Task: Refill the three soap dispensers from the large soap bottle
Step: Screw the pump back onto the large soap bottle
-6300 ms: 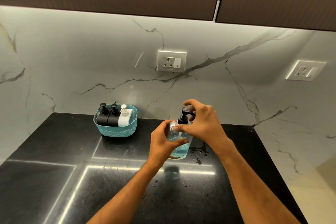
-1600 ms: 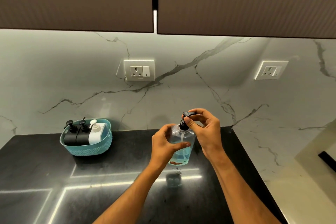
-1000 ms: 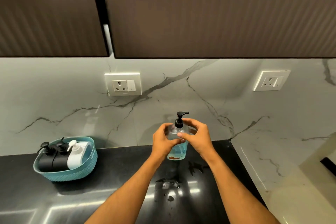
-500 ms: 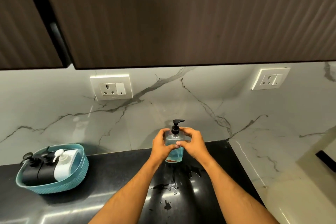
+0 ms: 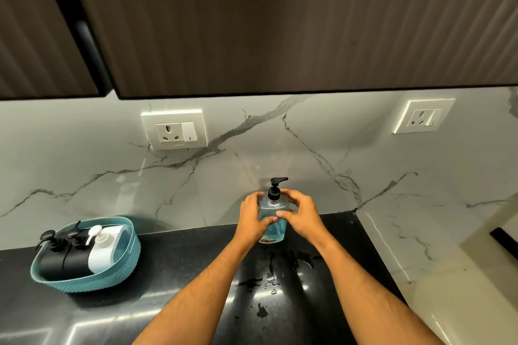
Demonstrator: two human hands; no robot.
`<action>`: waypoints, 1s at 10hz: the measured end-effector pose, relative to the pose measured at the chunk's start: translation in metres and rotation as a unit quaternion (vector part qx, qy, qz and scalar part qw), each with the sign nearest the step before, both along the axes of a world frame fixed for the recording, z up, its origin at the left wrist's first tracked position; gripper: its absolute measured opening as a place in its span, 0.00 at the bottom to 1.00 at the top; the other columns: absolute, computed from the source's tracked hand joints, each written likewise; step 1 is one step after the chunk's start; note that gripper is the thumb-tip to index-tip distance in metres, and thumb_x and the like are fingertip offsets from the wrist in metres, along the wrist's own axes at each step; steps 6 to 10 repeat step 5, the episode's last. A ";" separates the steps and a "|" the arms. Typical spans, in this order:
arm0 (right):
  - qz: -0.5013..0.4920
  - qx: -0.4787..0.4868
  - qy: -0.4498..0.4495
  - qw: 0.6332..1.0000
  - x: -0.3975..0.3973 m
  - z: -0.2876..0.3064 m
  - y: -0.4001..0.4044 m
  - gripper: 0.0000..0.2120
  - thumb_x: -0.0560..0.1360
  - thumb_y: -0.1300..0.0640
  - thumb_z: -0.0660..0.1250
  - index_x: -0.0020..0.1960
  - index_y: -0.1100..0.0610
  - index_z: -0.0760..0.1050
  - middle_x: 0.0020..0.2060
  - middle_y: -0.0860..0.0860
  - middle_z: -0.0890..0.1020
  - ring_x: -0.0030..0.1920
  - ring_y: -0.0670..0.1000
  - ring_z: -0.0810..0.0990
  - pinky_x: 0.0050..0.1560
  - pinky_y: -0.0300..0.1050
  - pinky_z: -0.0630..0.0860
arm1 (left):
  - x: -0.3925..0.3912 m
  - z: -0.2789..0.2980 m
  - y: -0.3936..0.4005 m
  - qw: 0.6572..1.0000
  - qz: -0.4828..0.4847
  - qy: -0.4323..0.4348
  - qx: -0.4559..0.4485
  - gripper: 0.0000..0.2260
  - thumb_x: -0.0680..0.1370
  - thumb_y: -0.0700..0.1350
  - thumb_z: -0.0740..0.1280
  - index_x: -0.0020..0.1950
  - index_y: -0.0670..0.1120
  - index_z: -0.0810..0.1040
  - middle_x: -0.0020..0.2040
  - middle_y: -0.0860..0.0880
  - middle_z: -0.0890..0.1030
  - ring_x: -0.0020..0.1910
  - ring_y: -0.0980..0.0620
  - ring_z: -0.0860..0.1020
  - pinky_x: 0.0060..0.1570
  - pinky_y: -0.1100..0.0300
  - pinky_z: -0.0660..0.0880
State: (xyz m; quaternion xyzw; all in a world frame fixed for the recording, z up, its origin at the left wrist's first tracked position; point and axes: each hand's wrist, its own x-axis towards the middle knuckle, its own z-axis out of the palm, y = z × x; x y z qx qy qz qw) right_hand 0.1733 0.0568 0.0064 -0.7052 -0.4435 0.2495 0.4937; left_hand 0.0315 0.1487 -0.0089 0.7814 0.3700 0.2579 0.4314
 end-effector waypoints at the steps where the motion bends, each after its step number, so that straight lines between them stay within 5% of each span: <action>1: -0.002 -0.002 0.005 1.000 0.000 -0.001 0.001 0.28 0.72 0.66 0.77 0.67 0.46 0.77 0.61 0.43 0.82 0.64 0.42 0.78 0.62 0.39 0.78 | 0.000 0.002 0.000 1.000 0.000 0.016 -0.002 0.33 0.73 0.44 0.80 0.73 0.41 0.70 0.69 0.43 0.74 0.69 0.44 0.72 0.71 0.48 0.71; 4: 0.006 0.002 0.014 1.000 -0.001 0.002 -0.004 0.33 0.71 0.64 0.78 0.73 0.54 0.73 0.67 0.48 0.79 0.70 0.47 0.75 0.71 0.50 0.74 | -0.010 0.011 -0.006 0.996 0.029 0.059 0.054 0.41 0.73 0.54 0.79 0.79 0.43 0.64 0.75 0.45 0.70 0.75 0.45 0.68 0.75 0.46 0.66; 5: 0.006 0.006 -0.006 1.000 -0.007 0.009 -0.009 0.36 0.71 0.59 0.80 0.76 0.54 0.69 0.70 0.48 0.76 0.71 0.46 0.72 0.67 0.34 0.70 | -0.018 0.019 -0.012 0.995 0.043 0.053 0.075 0.39 0.76 0.54 0.77 0.80 0.42 0.63 0.76 0.44 0.69 0.76 0.45 0.67 0.76 0.46 0.64; 10: 0.006 0.006 -0.006 1.000 -0.007 0.009 -0.009 0.36 0.71 0.59 0.80 0.76 0.54 0.69 0.70 0.48 0.76 0.71 0.46 0.72 0.67 0.34 0.70 | -0.018 0.019 -0.012 0.995 0.043 0.053 0.075 0.39 0.76 0.54 0.77 0.80 0.42 0.63 0.76 0.44 0.69 0.76 0.45 0.67 0.76 0.46 0.64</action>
